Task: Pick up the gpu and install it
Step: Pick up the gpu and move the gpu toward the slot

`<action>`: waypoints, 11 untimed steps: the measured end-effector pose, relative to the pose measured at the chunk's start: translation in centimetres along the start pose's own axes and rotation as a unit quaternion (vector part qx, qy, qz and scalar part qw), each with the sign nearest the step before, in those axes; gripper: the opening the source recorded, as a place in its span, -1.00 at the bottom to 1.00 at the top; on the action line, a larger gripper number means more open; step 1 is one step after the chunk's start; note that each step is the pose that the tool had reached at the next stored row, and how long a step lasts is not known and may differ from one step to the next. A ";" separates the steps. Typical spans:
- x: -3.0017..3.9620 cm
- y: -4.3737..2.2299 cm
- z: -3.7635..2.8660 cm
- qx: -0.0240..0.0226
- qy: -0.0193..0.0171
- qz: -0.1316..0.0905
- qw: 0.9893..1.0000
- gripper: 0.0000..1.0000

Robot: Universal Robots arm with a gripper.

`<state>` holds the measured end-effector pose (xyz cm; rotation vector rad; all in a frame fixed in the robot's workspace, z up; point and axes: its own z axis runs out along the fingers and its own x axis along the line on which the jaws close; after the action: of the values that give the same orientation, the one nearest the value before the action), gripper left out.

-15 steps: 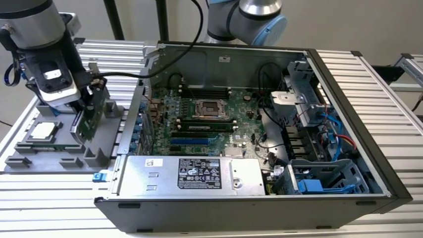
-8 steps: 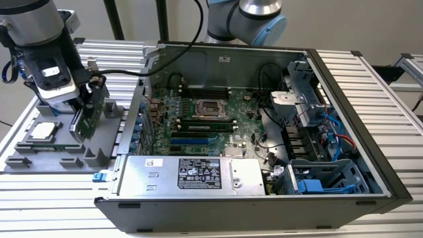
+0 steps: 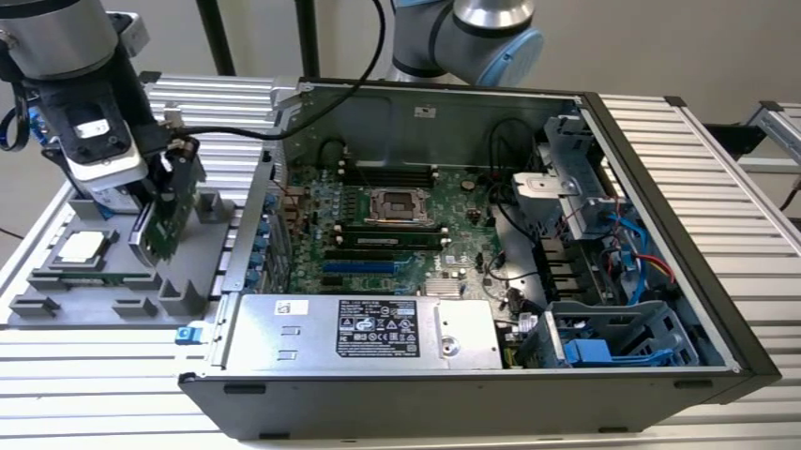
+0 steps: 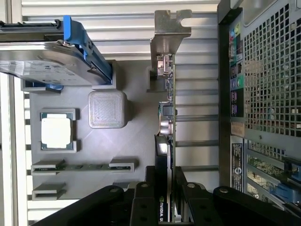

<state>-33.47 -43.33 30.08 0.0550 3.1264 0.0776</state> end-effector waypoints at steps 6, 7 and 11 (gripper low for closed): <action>0.00 0.02 -0.35 0.000 0.000 0.000 1.000 -1.00; 0.00 0.02 -0.40 0.000 0.000 0.000 1.000 -1.00; -0.01 0.03 -0.62 0.000 0.000 0.000 1.000 -1.00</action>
<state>-33.47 -43.33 30.69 0.0550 3.1265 0.0775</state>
